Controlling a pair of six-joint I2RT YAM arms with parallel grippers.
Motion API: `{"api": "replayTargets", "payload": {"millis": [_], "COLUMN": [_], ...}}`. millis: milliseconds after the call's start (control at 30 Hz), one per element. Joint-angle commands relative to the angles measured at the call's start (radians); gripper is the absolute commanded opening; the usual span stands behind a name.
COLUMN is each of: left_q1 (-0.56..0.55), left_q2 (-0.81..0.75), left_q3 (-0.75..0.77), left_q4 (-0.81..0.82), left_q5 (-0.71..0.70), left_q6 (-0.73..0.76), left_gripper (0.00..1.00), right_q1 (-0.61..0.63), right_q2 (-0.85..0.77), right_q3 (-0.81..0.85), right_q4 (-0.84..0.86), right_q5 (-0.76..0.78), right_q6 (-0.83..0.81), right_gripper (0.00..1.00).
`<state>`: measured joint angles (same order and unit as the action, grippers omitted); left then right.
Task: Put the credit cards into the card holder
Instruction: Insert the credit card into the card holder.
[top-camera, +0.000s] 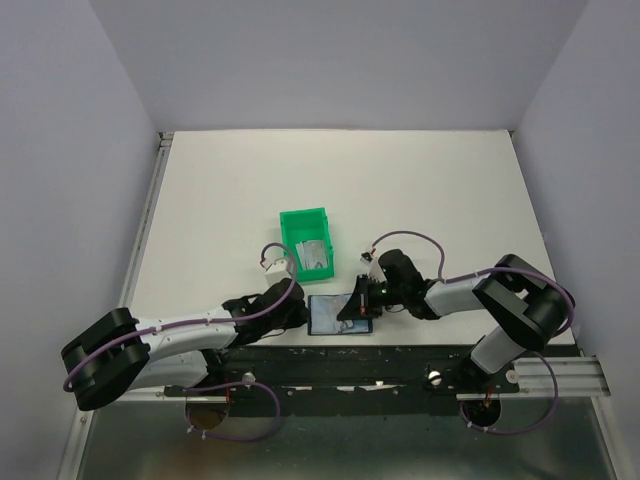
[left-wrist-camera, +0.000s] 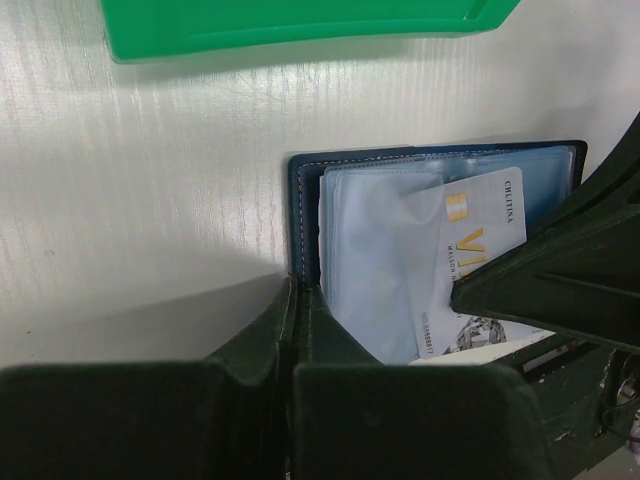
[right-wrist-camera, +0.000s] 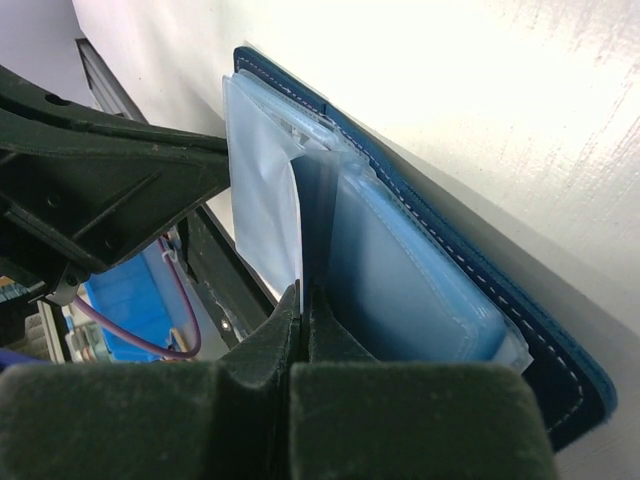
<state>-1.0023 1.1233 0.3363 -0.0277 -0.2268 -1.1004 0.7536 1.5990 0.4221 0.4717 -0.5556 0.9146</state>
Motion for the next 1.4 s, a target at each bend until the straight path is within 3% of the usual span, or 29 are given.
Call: {"api": "replayTargets", "payload": {"millis": [0, 633, 1100, 1367], "left_q1": [-0.002, -0.002, -0.004, -0.002], "left_q2": [0.024, 0.030, 0.070, 0.069], "left_q3": [0.001, 0.001, 0.007, 0.006], "left_q4": [-0.024, -0.014, 0.022, 0.023], "left_q5": [0.038, 0.046, 0.067, 0.066], "left_q6": [0.010, 0.013, 0.014, 0.019], "left_gripper": [0.00, 0.00, 0.00, 0.00], "right_q1": [0.007, 0.007, 0.009, 0.013], "right_q2": [0.013, 0.042, 0.151, 0.125], "right_q3": [0.009, 0.076, -0.003, 0.014], "right_q4": [-0.028, -0.054, 0.238, 0.177], "right_q5": [0.123, 0.226, 0.143, 0.076], "right_q6": [-0.036, -0.028, 0.113, 0.057], "right_gripper": [0.01, 0.01, 0.01, 0.01]}}
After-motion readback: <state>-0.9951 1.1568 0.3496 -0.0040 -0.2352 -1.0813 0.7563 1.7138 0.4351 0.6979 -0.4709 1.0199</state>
